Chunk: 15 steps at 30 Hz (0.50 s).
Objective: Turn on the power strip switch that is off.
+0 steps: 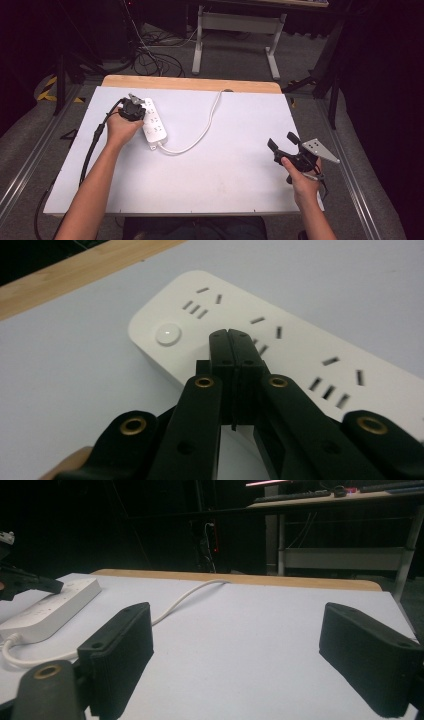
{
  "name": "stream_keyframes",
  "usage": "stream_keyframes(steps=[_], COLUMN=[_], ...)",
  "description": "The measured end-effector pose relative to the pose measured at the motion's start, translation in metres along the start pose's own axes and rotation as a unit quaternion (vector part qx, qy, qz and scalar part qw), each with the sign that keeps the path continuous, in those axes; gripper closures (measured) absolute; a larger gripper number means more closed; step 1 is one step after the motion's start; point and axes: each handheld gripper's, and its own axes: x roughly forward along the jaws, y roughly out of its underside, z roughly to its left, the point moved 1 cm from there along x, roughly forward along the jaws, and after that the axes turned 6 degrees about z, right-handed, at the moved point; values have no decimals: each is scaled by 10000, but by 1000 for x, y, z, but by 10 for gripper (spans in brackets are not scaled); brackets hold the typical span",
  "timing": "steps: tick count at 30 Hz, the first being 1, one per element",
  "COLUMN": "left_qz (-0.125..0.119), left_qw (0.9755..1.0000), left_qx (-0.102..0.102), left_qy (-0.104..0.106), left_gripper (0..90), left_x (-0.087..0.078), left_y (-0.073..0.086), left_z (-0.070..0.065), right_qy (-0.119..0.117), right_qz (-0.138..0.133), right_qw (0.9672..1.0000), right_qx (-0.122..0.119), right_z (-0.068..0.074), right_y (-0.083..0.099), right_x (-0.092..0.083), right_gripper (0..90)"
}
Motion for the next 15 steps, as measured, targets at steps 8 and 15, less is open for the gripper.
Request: stream_keyframes(steps=[8,15], left_qz=[30,-31], left_qw=[9999,9998], left_qx=[-61,-117], left_qy=[-83,-144], left_gripper=[900,900], left_x=[1,2], left_y=[0,2], left_z=[-1,0], right_qy=[11,32], right_qz=[-21,-48], right_qw=[10000,10000], right_qx=[8,12], right_z=[0,0], right_y=[0,-1], right_x=[-3,-4], right_gripper=[142,143])
